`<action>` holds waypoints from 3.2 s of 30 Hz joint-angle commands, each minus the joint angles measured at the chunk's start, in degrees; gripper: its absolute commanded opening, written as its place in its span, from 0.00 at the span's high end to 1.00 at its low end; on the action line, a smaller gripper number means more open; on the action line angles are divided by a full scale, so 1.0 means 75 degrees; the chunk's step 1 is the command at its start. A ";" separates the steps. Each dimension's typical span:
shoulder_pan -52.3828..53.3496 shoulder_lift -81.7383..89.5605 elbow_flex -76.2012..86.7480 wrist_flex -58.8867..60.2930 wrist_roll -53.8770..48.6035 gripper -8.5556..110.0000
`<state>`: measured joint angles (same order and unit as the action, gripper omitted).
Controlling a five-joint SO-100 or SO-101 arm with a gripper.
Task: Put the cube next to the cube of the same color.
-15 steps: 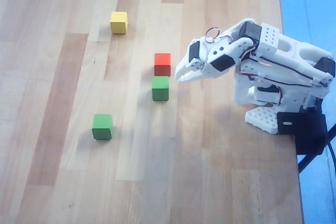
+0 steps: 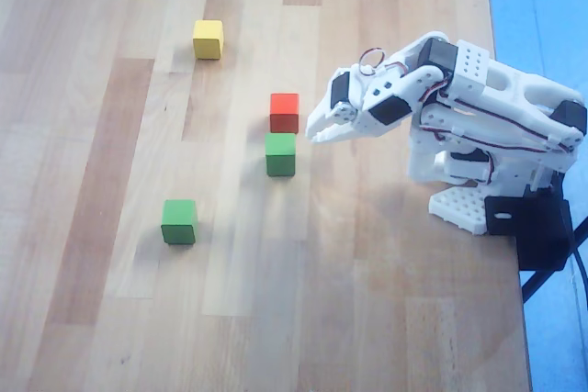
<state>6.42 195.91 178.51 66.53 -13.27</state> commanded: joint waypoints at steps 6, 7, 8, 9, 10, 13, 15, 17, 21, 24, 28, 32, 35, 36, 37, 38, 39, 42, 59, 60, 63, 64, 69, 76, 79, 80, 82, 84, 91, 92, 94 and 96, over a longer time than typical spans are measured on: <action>-0.0012 0.0234 -0.0199 -0.0059 0.0023 0.92; -0.0012 0.0234 -0.0199 -0.0059 0.0023 0.92; -0.0012 0.0234 -0.0199 -0.0059 0.0023 0.92; -0.0012 0.0234 -0.0199 -0.0059 0.0023 0.92; -0.0012 0.0234 -0.0199 -0.0059 0.0023 0.92; -0.0012 0.0234 -0.0199 -0.0059 0.0023 0.92; -0.0012 0.0234 -0.0199 -0.0059 0.0023 0.92; -0.0012 0.0234 -0.0199 -0.0059 0.0023 0.92; -0.0012 0.0234 -0.0199 -0.0059 0.0023 0.92; -0.0012 0.0234 -0.0199 -0.0059 0.0023 0.92; -0.0012 0.0234 -0.0199 -0.0059 0.0023 0.92; -0.0012 0.0234 -0.0199 -0.0059 0.0023 0.92; -0.0012 0.0234 -0.0199 -0.0059 0.0023 0.92; -0.0012 0.0234 -0.0199 -0.0059 0.0023 0.92; -0.0012 0.0234 -0.0199 -0.0059 0.0023 0.92; -0.0012 0.0234 -0.0199 -0.0059 0.0023 0.92; -0.0012 0.0234 -0.0199 -0.0059 0.0023 0.92; -0.0023 0.0234 -0.0199 -0.0059 -0.0012 0.92; -0.0047 0.0234 -0.0199 -0.0070 0.0000 0.92; -0.0047 0.0234 -0.0199 -0.0070 -0.0012 0.92; -0.0047 0.0234 -0.0199 -0.0070 -0.0012 0.92; -0.0047 0.0234 -0.0199 -0.0070 -0.0012 0.92; -0.0047 0.0234 -0.0199 -0.0070 -0.0012 0.92; -0.0047 0.0234 -0.0199 -0.0070 -0.0012 0.92; -0.0047 0.0234 -0.0199 -0.0070 0.0000 0.92; -0.0047 0.0234 -0.0199 -0.0070 0.0012 0.92; -0.0047 0.0234 -0.0199 -0.0070 0.0012 0.92; -0.0047 0.0234 -0.0199 -0.0070 0.0012 0.92; 0.0047 -0.0082 -0.0609 0.0082 0.0035 0.92; 0.0047 -0.0328 -0.0844 0.0082 0.0035 0.92; 0.0047 -0.1137 -0.1512 0.0070 0.0023 0.92; 0.0047 -0.2379 -0.2461 0.0094 -0.0023 0.91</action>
<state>6.42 187.91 172.71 66.88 -13.27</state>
